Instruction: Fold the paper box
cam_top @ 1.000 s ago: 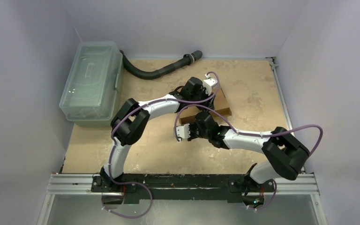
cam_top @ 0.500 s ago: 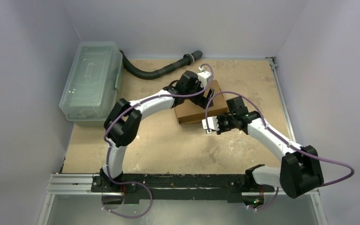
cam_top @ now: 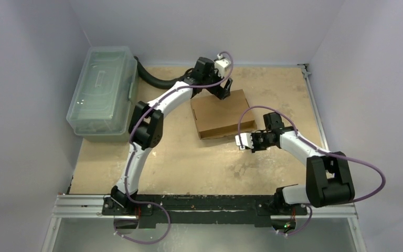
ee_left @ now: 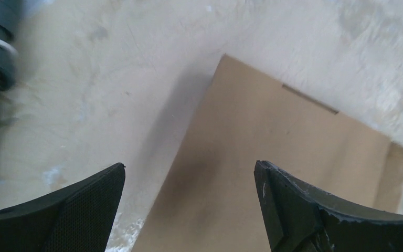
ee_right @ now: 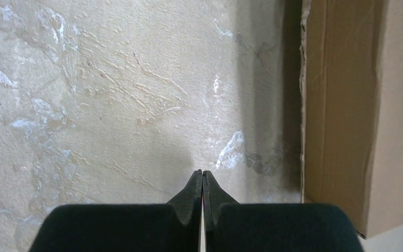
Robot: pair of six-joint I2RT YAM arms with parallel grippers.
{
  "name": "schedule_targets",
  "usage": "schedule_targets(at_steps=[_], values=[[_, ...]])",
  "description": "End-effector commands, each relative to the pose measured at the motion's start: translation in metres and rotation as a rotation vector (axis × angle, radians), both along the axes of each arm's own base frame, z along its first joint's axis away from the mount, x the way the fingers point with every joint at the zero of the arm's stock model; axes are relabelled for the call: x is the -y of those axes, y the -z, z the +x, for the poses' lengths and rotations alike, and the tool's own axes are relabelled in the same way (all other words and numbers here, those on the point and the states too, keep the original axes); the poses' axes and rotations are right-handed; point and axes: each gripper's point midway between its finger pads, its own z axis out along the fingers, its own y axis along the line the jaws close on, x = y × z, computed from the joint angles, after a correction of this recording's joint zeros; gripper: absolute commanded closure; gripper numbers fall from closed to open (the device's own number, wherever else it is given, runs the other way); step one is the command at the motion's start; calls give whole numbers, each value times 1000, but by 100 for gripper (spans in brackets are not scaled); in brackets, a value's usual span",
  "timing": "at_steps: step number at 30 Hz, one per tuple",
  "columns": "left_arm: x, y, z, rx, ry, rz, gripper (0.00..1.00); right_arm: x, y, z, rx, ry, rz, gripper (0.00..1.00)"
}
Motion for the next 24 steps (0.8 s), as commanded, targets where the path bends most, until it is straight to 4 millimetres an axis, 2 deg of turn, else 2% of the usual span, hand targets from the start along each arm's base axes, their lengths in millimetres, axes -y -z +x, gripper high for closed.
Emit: schedule_targets(at_steps=[1, 7, 11, 14, 16, 18, 20, 22, 24], values=[[8, 38, -6, -67, 134, 35, 7, -9, -10, 17, 57, -23, 37, 100], [10, 72, -5, -175, 156, -16, 8, -5, -7, 25, 80, 18, 29, 100], [7, 87, -16, -269, 185, -66, 22, -1, -4, 37, 110, 45, 11, 100], [5, 93, -32, -322, 208, -97, 26, 2, -8, 59, 152, 97, 2, 100], [3, 100, -42, -345, 217, -103, 27, 9, -19, 87, 227, 211, 2, 100], [4, 105, -51, -362, 233, -101, 29, 8, -44, 122, 349, 343, 59, 100], [6, 113, -61, -378, 257, -82, 31, 3, -68, 146, 437, 422, 100, 100], [8, 121, -72, -399, 273, -62, 33, -3, -85, 159, 485, 472, 122, 100], [8, 129, -79, -396, 291, -37, 34, -9, -87, 162, 474, 484, 131, 100]])
